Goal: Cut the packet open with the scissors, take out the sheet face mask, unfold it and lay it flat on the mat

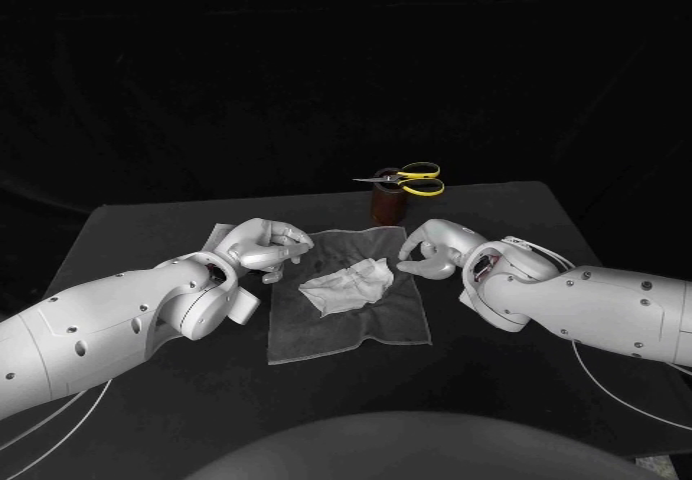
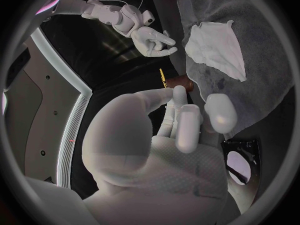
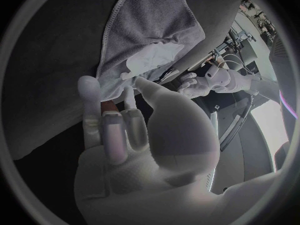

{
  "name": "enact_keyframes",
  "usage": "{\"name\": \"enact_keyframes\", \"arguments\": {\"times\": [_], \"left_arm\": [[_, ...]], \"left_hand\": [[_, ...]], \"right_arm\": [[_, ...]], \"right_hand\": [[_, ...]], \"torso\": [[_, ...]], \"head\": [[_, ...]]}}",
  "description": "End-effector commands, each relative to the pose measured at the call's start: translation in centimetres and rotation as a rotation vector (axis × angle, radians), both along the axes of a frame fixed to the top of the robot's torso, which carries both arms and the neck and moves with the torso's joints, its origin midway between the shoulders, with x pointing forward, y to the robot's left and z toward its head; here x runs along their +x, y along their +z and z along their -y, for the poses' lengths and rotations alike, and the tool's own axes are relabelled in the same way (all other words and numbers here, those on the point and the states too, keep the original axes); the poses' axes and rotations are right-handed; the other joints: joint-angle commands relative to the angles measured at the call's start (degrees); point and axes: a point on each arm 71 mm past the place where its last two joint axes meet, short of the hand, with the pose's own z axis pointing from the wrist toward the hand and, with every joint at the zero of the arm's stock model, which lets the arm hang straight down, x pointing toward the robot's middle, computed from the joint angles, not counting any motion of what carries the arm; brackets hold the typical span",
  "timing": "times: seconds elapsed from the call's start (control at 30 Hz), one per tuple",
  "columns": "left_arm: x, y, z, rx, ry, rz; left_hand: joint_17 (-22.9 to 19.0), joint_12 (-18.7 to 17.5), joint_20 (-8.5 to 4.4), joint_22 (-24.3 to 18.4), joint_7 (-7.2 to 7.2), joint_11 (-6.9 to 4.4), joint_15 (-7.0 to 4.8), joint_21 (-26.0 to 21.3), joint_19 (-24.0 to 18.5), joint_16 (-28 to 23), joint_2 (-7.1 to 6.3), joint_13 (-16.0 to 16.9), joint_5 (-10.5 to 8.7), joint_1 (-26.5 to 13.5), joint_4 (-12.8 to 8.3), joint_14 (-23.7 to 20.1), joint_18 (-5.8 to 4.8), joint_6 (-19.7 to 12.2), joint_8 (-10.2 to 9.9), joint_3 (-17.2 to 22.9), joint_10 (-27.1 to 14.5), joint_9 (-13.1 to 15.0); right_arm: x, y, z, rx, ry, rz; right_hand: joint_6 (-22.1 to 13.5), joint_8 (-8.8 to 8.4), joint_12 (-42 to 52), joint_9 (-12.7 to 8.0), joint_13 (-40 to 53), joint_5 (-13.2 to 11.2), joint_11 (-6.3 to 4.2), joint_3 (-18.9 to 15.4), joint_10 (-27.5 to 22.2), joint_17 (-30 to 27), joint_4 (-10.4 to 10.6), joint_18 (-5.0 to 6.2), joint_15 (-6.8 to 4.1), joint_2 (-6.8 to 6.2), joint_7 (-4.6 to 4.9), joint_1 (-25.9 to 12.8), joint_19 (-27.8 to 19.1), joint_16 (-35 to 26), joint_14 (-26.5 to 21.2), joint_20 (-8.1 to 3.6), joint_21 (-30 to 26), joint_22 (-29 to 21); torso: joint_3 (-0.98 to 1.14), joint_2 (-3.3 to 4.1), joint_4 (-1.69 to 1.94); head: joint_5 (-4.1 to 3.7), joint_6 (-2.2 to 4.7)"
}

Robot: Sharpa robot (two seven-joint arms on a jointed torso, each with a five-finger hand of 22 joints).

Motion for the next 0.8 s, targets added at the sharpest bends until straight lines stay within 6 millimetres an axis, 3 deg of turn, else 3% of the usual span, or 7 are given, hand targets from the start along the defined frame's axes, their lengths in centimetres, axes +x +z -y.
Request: {"name": "enact_keyframes", "arguments": {"times": [0.03, 0.4, 0.8], "left_arm": [[-0.1, 0.1, 0.2, -0.018, -0.013, -0.003], [-0.1, 0.0, 0.3, -0.016, -0.013, -0.007], [-0.1, 0.0, 0.4, -0.014, -0.013, -0.011]], "left_hand": [[0.65, 0.32, 0.02, -0.03, 0.0, 0.04, 0.1, -0.27, -0.52, -0.33, 0.07, -0.04, -0.33, 0.37, 0.08, -0.49, 0.79, -0.26, 0.35, -0.31, -0.55, -0.05], [0.65, 0.32, 0.02, -0.03, 0.0, 0.04, 0.1, -0.27, -0.52, -0.33, 0.07, -0.04, -0.33, 0.37, 0.08, -0.49, 0.79, -0.26, 0.35, -0.31, -0.55, -0.05], [0.48, 0.29, 0.04, -0.07, 0.03, 0.07, 0.13, -0.34, -0.55, -0.41, 0.22, -0.24, -0.27, 0.63, 0.15, -0.64, 0.79, -0.35, 0.44, -0.45, -0.78, -0.2]], "right_arm": [[0.5, -0.6, 0.4, 0.014, -0.055, -0.074], [0.9, -1.6, -0.8, 0.021, -0.039, -0.137], [1.1, -2.5, -2.1, 0.038, -0.014, -0.173]], "right_hand": [[0.04, -0.29, 0.01, -0.05, 11.08, -0.4, 0.25, -0.27, 3.9, 12.63, 0.68, 0.54, 0.28, -0.08, 0.25, -0.99, 0.5, 0.25, 5.17, 0.07, -0.22, 0.04], [-0.58, -0.56, -0.12, 0.08, 10.99, 0.73, 0.41, -3.71, 3.78, 12.37, 4.23, 0.69, 0.46, -0.98, 0.35, -4.07, 0.07, 0.15, 5.03, 0.25, -1.54, -0.22], [-0.55, -0.52, -0.1, 0.12, 11.0, 0.77, 0.39, -3.87, 3.78, 12.33, 4.56, 0.74, 0.45, -0.69, 0.33, -4.1, -0.04, 0.14, 5.01, 0.26, -1.85, -0.31]], "torso": [[0.0, 0.03, -0.02], [0.04, 0.05, -0.04], [0.04, 0.05, -0.06]], "head": [[0.04, 0.0], [0.06, 0.0], [0.0, 0.0]]}}
